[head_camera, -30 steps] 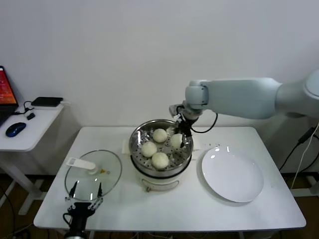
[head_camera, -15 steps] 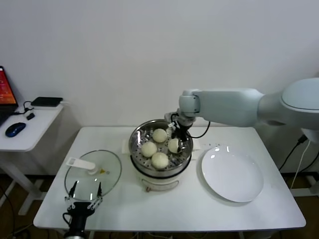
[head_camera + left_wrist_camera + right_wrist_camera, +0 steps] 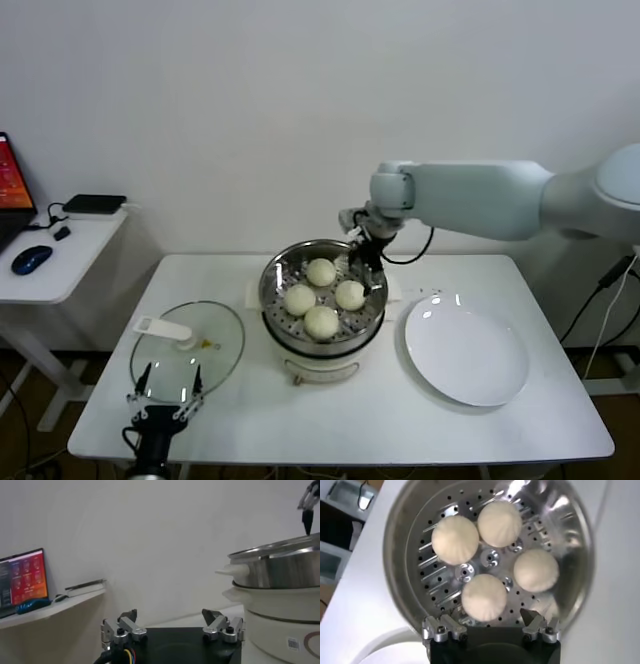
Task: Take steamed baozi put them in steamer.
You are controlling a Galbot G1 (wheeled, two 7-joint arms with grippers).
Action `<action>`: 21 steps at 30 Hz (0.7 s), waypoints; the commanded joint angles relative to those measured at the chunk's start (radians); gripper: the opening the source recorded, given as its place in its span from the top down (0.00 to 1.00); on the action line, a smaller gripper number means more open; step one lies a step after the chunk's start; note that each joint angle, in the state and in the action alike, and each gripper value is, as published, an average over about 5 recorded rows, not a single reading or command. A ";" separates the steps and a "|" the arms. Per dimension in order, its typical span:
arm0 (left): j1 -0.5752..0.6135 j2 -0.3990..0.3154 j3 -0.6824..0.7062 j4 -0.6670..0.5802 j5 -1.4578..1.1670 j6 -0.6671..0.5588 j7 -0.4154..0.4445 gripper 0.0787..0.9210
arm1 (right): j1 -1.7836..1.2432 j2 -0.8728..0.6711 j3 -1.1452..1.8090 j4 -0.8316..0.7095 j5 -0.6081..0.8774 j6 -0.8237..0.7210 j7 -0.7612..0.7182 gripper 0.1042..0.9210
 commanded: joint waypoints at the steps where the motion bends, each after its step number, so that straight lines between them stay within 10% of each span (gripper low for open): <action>1: 0.001 -0.001 0.000 -0.009 0.003 0.001 0.001 0.12 | 0.146 -0.369 0.112 0.255 0.185 0.008 0.206 0.12; 21: 0.012 -0.037 0.007 -0.007 0.052 -0.002 -0.002 0.12 | -1.091 -0.998 1.322 0.755 0.093 0.235 0.915 0.12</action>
